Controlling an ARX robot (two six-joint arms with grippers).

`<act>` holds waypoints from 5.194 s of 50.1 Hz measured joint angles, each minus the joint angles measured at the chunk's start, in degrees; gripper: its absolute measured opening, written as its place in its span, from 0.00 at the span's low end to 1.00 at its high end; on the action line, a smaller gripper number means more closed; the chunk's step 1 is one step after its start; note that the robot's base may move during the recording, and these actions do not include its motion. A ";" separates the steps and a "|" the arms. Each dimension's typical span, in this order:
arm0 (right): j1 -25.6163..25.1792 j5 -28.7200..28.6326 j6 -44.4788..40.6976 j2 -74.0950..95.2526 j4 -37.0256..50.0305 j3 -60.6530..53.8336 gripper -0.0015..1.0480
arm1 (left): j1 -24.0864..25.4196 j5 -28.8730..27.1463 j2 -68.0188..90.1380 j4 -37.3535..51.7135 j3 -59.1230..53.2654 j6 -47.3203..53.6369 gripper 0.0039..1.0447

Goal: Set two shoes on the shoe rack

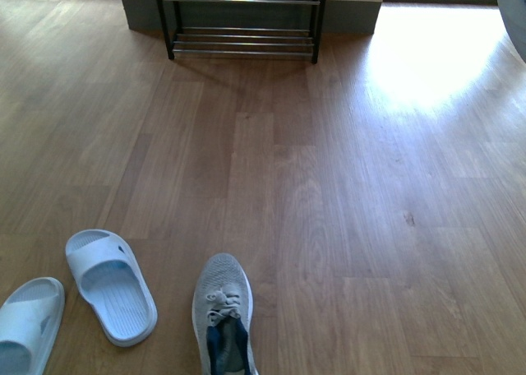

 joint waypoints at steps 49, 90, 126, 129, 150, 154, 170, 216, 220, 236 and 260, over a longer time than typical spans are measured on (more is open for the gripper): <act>-0.07 0.50 0.00 -0.11 -0.02 -0.02 0.01 | -1.09 -8.70 9.51 -16.85 6.69 -14.84 0.91; -0.07 0.50 0.00 -0.09 -0.02 -0.02 0.01 | 5.90 2.60 78.77 2.01 21.05 -29.29 0.91; -0.07 0.52 0.00 -0.09 -0.02 -0.02 0.01 | -0.68 6.45 126.86 2.27 53.57 -7.02 0.91; -0.07 0.52 0.00 -0.09 -0.02 -0.02 0.01 | -1.92 6.32 129.17 2.16 55.52 -6.73 0.91; -0.07 0.52 0.00 -0.09 -0.02 -0.02 0.01 | -8.48 6.58 140.52 2.27 61.24 -6.71 0.91; -0.07 0.52 0.00 -0.09 -0.02 -0.02 0.01 | -8.96 6.60 141.20 2.43 61.46 -6.86 0.91; -0.07 0.50 0.00 -0.09 -0.02 -0.02 0.01 | -9.53 4.61 143.21 2.62 61.37 -6.86 0.91; -0.07 0.52 0.02 -0.09 -0.02 -0.02 0.01 | -10.34 0.28 153.61 14.86 66.51 -2.93 0.91; -0.07 0.52 0.00 -0.09 -0.02 -0.02 0.01 | -10.23 -0.07 154.16 14.36 67.21 -4.13 0.91; -0.07 0.52 0.00 -0.09 -0.02 -0.02 0.01 | -9.49 -4.96 156.39 12.24 67.52 -4.79 0.91; -0.07 0.50 0.00 -0.09 -0.02 -0.02 0.01 | -10.10 -7.89 156.80 13.49 66.90 -3.13 0.37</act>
